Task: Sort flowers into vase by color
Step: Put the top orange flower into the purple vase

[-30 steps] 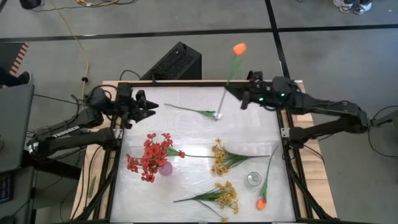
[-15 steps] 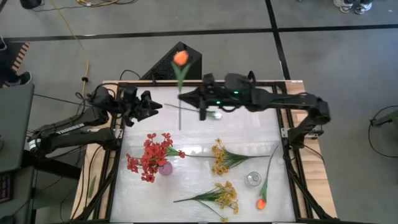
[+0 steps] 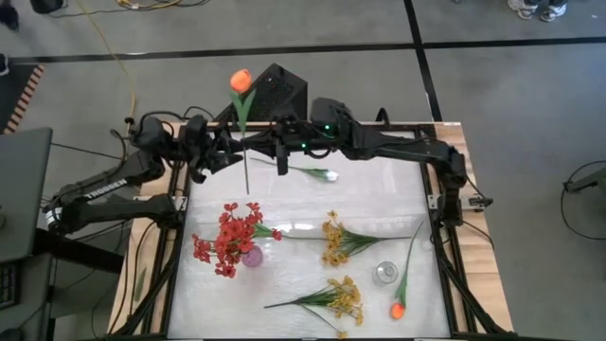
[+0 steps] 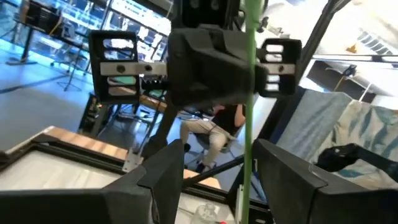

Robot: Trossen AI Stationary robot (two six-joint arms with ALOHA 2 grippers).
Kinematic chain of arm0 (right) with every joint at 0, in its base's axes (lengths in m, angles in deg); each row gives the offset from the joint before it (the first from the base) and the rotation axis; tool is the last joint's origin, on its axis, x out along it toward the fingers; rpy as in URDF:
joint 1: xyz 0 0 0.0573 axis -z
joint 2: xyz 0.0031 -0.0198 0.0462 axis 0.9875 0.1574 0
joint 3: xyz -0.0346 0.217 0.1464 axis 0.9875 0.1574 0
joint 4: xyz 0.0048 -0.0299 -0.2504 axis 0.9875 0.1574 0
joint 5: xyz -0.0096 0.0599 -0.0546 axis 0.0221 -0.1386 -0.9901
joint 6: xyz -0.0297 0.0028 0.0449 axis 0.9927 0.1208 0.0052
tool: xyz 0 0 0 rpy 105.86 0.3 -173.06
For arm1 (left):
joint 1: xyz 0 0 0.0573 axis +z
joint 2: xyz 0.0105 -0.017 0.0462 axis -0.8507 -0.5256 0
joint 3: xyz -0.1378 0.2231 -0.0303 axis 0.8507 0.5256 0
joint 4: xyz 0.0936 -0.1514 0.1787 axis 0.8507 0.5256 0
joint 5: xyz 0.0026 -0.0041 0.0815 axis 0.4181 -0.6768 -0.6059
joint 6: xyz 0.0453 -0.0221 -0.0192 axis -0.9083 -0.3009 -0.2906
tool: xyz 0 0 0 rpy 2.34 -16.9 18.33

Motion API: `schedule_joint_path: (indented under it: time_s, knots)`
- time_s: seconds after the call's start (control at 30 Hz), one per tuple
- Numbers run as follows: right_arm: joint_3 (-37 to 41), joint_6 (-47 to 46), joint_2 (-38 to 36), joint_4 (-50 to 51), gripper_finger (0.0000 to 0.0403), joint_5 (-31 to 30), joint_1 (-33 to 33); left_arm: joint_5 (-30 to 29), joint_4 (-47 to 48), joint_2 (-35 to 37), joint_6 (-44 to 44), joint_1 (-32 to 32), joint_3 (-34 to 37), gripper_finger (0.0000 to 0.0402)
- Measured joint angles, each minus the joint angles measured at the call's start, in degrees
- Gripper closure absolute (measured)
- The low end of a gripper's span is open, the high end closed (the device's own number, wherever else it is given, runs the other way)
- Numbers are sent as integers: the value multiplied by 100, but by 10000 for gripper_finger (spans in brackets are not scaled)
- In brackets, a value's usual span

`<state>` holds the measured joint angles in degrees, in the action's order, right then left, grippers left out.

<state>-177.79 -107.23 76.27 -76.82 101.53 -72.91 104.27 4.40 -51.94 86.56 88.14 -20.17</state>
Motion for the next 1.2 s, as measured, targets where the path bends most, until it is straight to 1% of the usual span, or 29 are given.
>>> schedule_joint_path:
  time_s: [0.13,0.33,0.57,0.67,0.77,1.03,1.2]
  knots:
    - [-8,1,15,59,382,-2,9,53,84,-75,0,41,-115,219]
    - [-8,1,15,209,381,-113,110,457,136,-146,9,34,-127,219]
    - [-8,8,11,469,382,-201,146,457,176,-155,12,37,-127,219]
    - [-8,9,11,461,382,-205,140,457,195,-155,20,37,-127,227]
    - [-8,8,11,463,382,-208,140,455,226,-155,24,37,-127,247]
    - [-8,6,11,461,381,-212,94,429,245,-157,20,37,-127,329]
    - [-8,-1,11,464,363,-198,96,457,249,-157,-16,39,-125,378]
